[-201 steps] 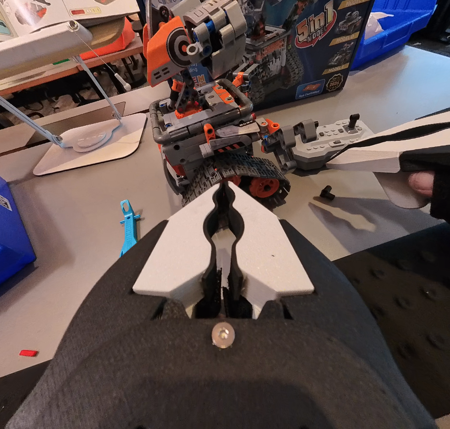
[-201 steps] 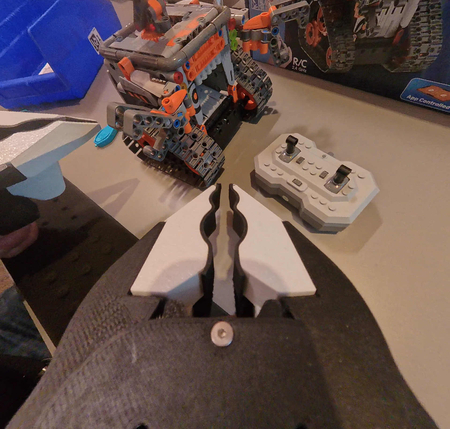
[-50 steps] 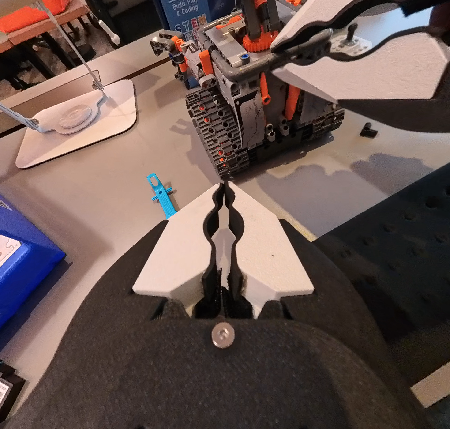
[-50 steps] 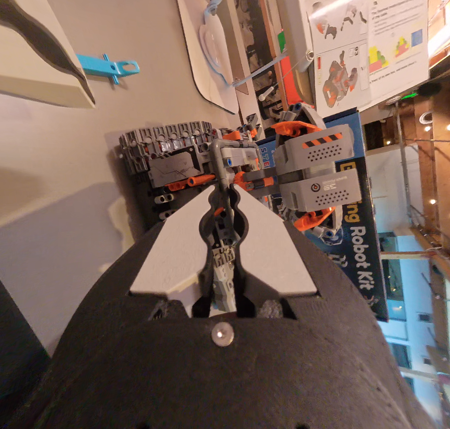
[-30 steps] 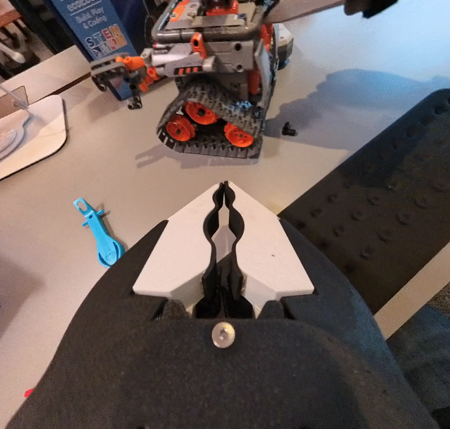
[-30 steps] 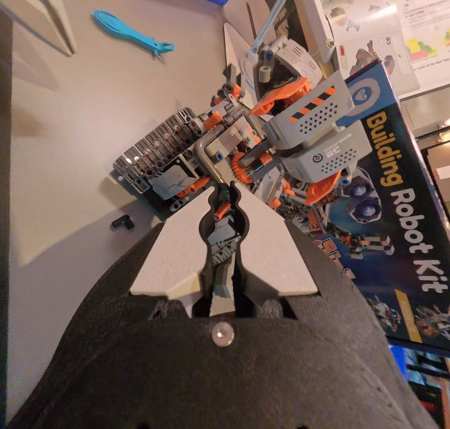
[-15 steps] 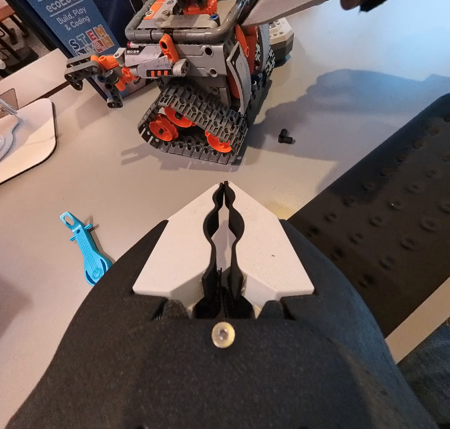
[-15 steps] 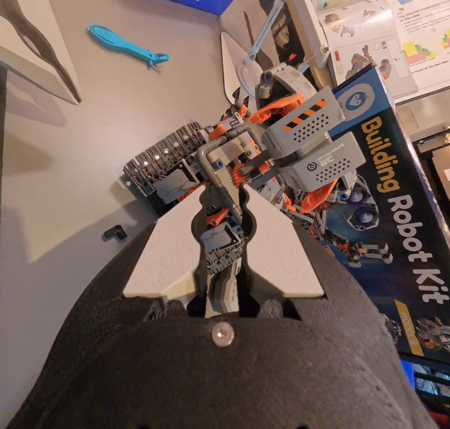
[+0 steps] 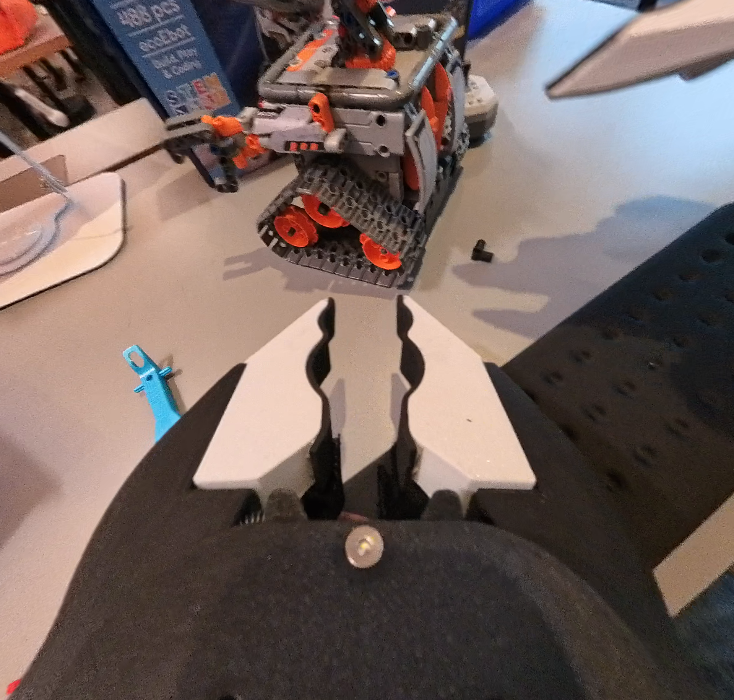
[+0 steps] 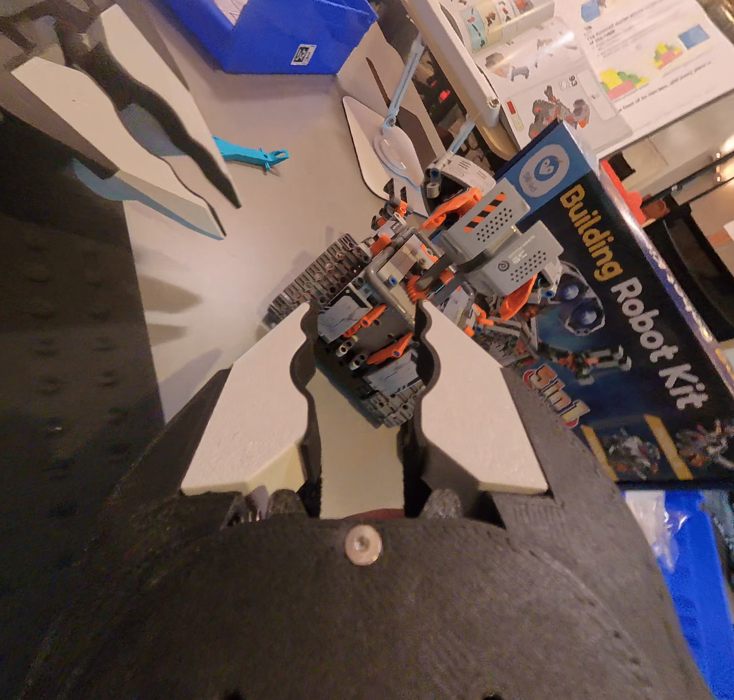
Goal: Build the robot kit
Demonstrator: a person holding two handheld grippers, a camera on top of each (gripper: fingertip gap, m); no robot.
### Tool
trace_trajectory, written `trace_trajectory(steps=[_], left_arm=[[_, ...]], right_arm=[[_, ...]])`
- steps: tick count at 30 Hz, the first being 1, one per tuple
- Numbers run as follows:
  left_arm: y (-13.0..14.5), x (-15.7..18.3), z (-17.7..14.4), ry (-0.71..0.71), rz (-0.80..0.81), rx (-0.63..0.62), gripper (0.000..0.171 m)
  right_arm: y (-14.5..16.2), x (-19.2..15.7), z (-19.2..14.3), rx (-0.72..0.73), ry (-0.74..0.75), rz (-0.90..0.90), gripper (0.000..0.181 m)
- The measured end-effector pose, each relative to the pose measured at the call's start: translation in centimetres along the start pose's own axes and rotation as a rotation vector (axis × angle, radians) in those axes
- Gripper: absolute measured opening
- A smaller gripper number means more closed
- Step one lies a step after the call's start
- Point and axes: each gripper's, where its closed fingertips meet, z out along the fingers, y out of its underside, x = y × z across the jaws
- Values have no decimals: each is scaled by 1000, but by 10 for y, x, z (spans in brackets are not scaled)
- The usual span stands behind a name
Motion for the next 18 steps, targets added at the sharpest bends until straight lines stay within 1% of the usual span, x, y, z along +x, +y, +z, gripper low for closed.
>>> trace_trajectory(steps=[1,3,5,6,7,10,11,13,14,15,16,17,18], left_arm=[[-2,-7,-1,-26,-4,16,38],[-6,-22,-1,-74,-6,38,71],[-9,-30,-4,-82,-12,61,79],[-9,-35,-6,-92,-21,65,88],[-8,-38,-8,-92,-25,67,93],[-6,-47,-13,-90,-42,87,96],[-6,-47,-15,-79,-46,101,93],[-6,-49,-17,-73,-37,125,67],[-7,-52,-18,-87,-29,137,51],[-8,-55,-18,-94,-24,150,40],[-10,-56,-18,-95,-19,161,33],[-14,-57,-18,-94,-11,176,13],[-18,-56,-17,-87,2,189,0]], right_arm=[[0,-3,-3,-4,10,27,51],[3,-10,-6,-32,26,86,62],[5,-15,-10,-54,59,132,71],[7,-18,-13,-60,71,159,76],[10,-19,-17,-72,93,190,84],[18,-24,-32,-87,136,253,86],[23,-24,-37,-101,157,274,85],[29,-24,-46,-96,199,308,75],[29,-28,-49,-75,197,327,70],[30,-30,-50,-66,200,353,64],[34,-31,-50,-75,210,375,65],[38,-32,-49,-85,221,382,69],[42,-31,-48,-100,244,388,73]])
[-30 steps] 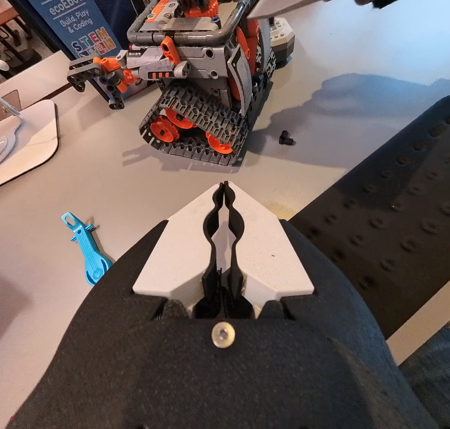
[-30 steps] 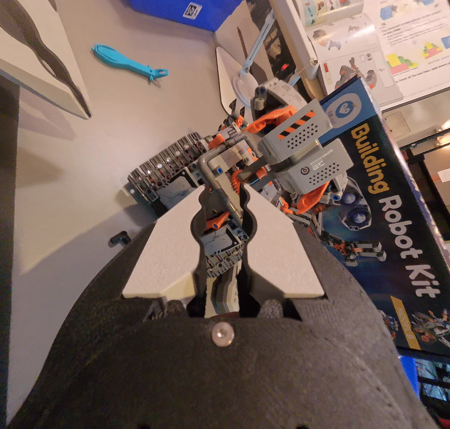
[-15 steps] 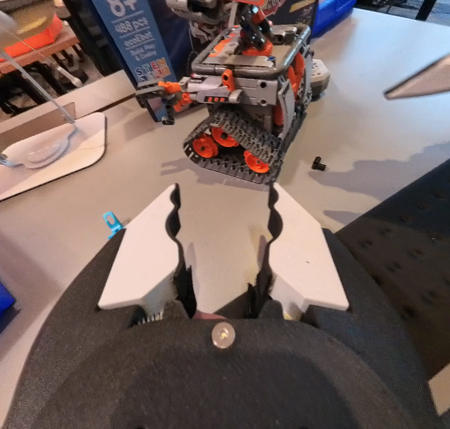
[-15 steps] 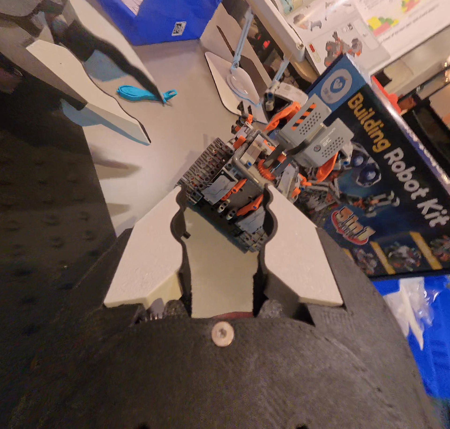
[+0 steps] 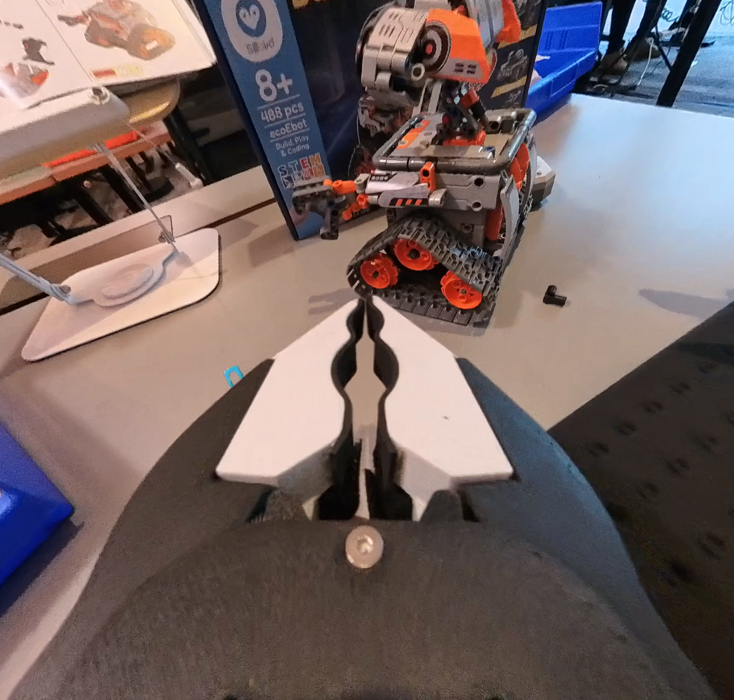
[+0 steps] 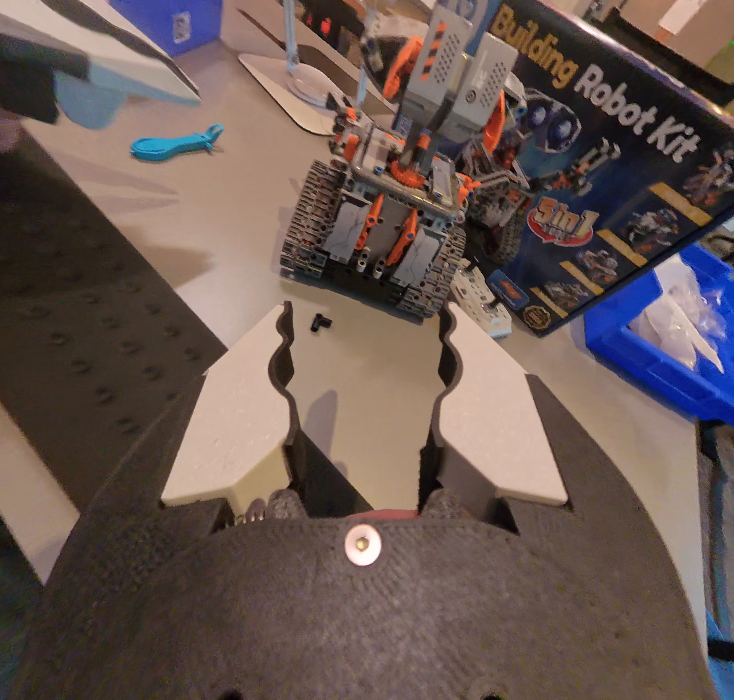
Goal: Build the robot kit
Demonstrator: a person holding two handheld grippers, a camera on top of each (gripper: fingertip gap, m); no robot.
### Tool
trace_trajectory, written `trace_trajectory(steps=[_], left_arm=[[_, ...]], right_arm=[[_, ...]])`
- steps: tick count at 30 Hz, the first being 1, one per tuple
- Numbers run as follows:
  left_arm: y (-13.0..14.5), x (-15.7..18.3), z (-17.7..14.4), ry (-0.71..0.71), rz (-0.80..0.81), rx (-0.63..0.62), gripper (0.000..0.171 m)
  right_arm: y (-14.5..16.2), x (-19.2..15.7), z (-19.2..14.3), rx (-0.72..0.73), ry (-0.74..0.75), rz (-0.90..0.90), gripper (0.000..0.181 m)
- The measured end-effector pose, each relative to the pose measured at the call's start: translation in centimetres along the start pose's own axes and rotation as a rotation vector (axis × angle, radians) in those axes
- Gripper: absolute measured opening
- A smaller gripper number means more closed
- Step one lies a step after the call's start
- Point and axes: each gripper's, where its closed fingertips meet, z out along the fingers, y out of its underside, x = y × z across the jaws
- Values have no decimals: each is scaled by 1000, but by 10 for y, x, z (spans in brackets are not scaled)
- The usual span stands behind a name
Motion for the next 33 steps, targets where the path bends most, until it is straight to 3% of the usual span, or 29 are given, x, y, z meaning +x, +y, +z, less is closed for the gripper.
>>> trace_trajectory(steps=[3,7,12,15,16,19,21,25,29,33], left_arm=[[-8,-2,6,-6,36,5,3],[-15,-9,14,-11,57,9,32],[-17,-30,31,-45,81,-13,45],[-20,-43,47,-60,93,-21,43],[-19,-47,53,-68,100,-33,43],[-19,-55,63,-100,103,-18,42],[-11,-51,68,-95,109,-36,42],[0,-45,73,-82,149,-61,39],[4,-47,78,-74,144,-78,39],[2,-55,78,-90,111,-69,39]], right_arm=[[11,11,6,-48,59,29,78],[17,33,6,-68,114,65,89],[23,78,4,-61,198,87,87],[37,139,12,-81,292,59,76],[42,160,18,-80,285,60,66],[59,220,44,-139,251,30,63],[48,257,62,-179,280,-119,63],[79,308,110,-354,133,-260,66],[121,319,146,-421,-66,-296,61],[159,321,161,-540,-193,-289,53]])
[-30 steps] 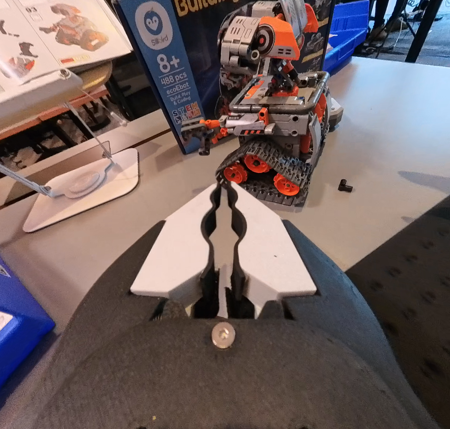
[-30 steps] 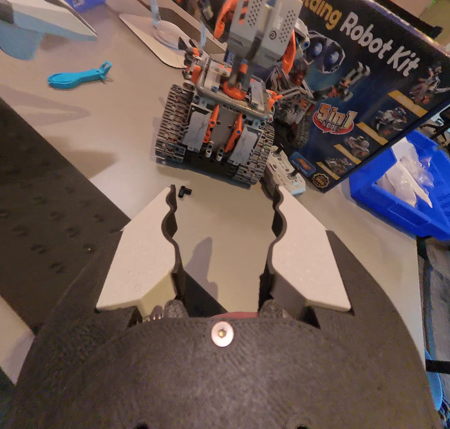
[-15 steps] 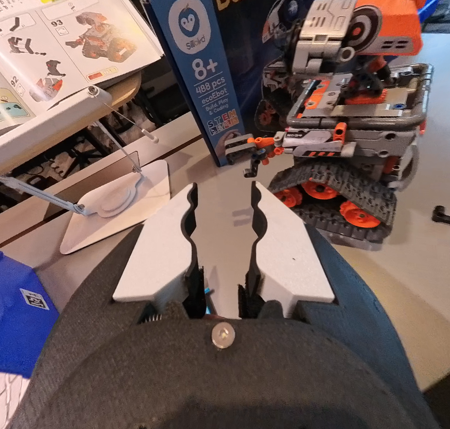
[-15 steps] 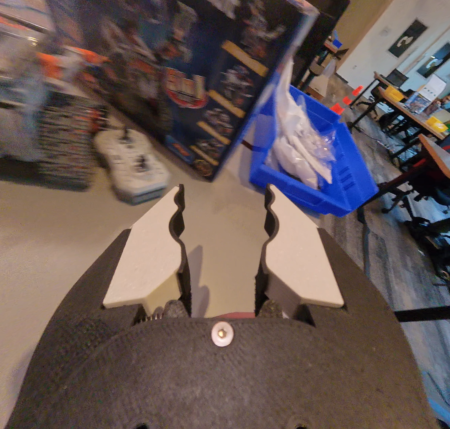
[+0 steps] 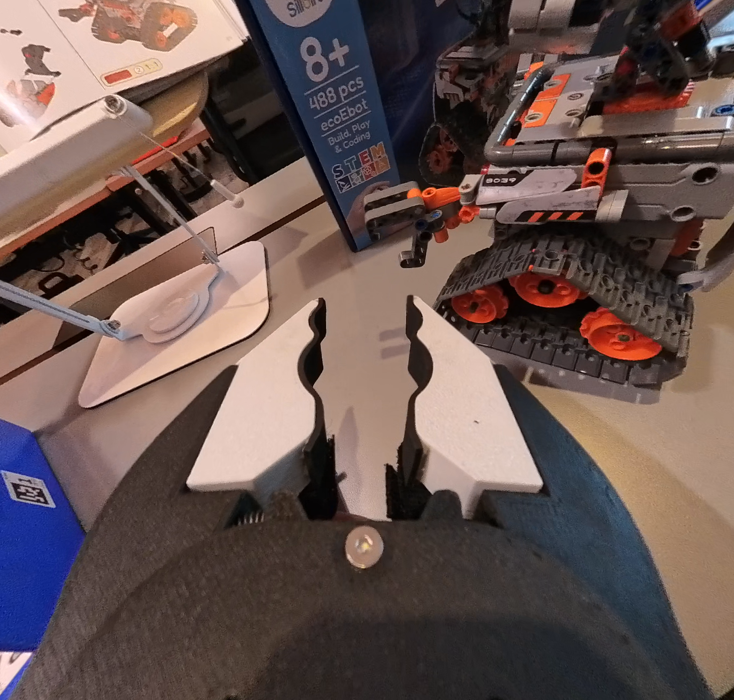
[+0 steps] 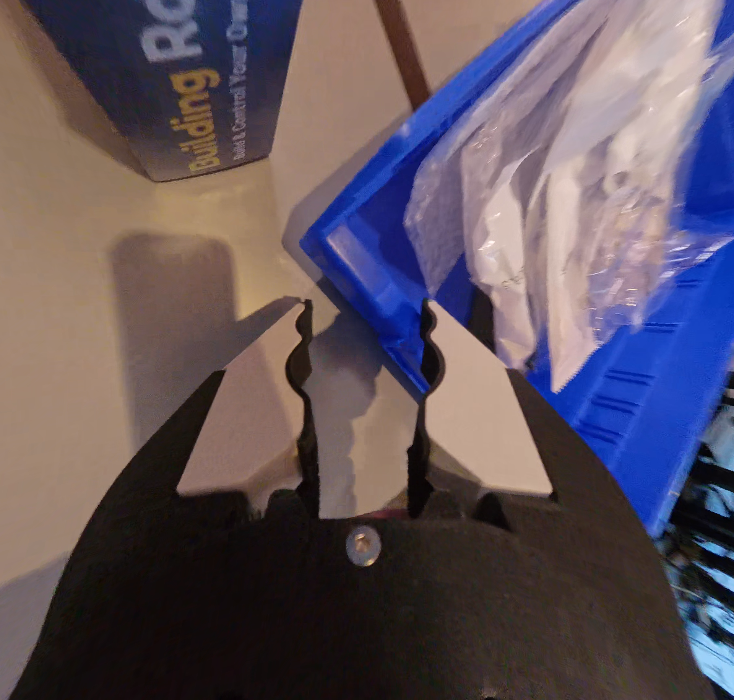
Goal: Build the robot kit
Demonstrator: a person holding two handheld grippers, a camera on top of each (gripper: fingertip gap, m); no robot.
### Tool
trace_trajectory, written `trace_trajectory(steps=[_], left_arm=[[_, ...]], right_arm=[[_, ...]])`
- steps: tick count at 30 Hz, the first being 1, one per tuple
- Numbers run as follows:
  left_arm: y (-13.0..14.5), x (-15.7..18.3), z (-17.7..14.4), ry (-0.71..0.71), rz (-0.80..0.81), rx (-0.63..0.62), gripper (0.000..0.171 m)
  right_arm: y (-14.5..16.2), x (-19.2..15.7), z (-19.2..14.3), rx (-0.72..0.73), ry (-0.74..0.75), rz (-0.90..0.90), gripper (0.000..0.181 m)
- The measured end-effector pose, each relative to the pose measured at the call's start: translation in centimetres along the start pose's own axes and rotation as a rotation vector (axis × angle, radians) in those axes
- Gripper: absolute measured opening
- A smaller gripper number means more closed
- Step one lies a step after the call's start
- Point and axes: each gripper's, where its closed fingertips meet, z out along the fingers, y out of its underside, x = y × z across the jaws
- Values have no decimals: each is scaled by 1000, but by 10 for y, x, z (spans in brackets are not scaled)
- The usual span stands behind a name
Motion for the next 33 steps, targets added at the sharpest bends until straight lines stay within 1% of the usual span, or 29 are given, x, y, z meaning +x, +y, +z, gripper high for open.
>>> trace_trajectory(steps=[1,2,3,7,11,18,23,30,33], left_arm=[[-1,0,0,1,-7,4,39],[-2,-1,-1,-2,-5,11,39],[-3,-2,0,-3,-2,13,38],[-2,0,4,2,11,4,38],[-7,0,3,15,-12,23,37],[-13,2,-4,27,-26,54,37],[-14,5,-12,30,-19,70,36],[-16,8,-20,55,-37,94,34],[-13,14,-19,69,-18,82,34]], right_arm=[[0,1,5,12,-8,10,52],[0,6,6,19,17,7,40],[0,7,6,20,14,3,38],[1,0,1,33,-7,15,35],[5,-22,-13,29,-17,35,34],[15,-78,-54,-27,-30,67,32],[23,-131,-87,-79,-70,102,29],[33,-202,-131,-94,-66,155,27],[35,-221,-144,-107,-80,173,24]])
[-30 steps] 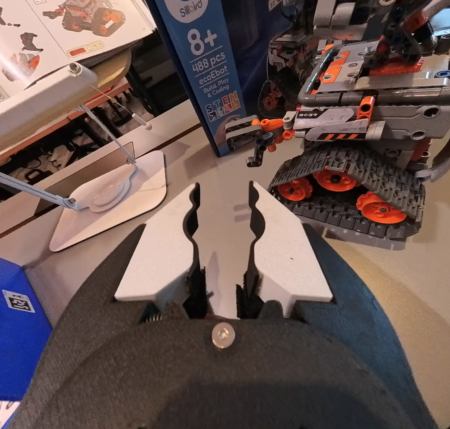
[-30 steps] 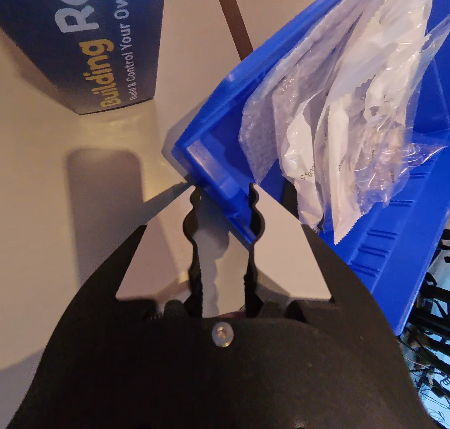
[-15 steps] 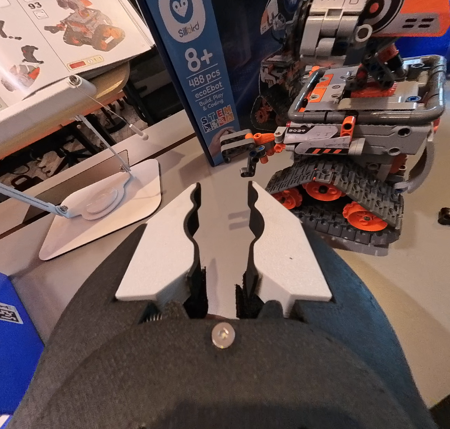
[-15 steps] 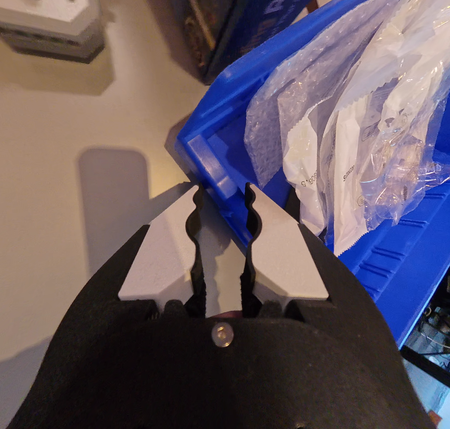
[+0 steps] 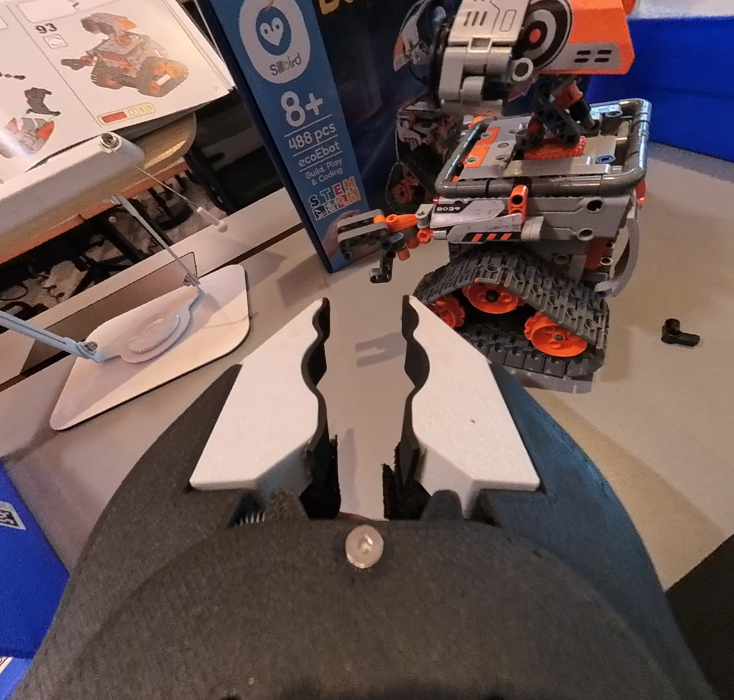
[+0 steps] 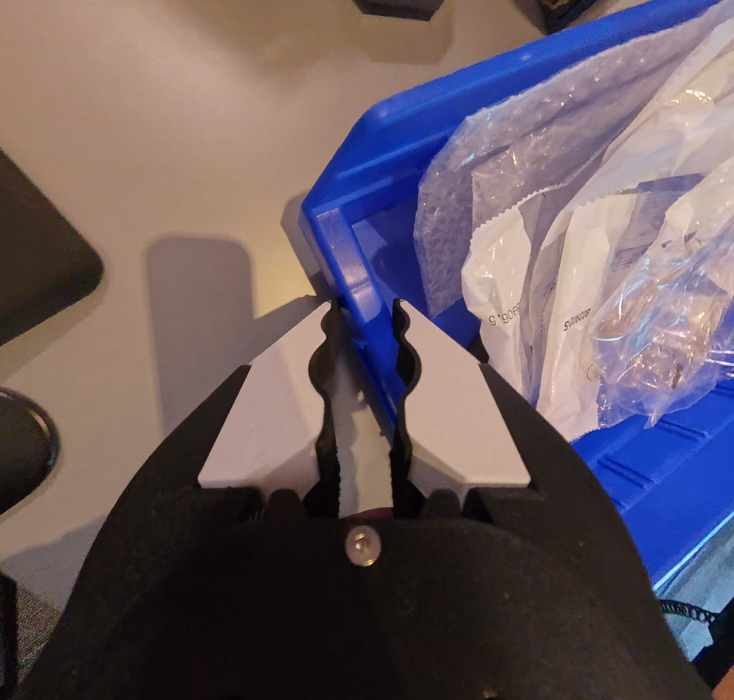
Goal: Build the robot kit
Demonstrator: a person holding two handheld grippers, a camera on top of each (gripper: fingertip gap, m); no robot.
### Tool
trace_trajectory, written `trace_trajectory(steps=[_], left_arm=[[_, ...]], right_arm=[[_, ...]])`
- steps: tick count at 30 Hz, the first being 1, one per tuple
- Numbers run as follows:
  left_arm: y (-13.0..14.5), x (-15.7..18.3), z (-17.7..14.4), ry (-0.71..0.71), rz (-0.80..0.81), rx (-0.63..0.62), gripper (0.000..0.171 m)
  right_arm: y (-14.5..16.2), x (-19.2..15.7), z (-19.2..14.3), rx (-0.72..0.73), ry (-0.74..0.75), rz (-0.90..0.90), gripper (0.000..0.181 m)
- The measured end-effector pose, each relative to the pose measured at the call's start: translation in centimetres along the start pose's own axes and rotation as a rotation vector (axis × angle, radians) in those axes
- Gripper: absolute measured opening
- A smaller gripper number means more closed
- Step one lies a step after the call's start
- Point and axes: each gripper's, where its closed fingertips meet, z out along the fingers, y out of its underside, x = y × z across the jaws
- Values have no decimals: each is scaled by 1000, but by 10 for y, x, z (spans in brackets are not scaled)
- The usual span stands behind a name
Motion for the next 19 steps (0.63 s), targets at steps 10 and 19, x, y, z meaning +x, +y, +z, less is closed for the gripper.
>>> trace_trajectory(steps=[10,19], left_arm=[[5,7,0,21,30,-20,34],[11,14,4,16,105,-47,34]], right_arm=[[-2,-45,-16,88,-128,-103,18],[-14,-89,-26,166,-283,-258,15]])
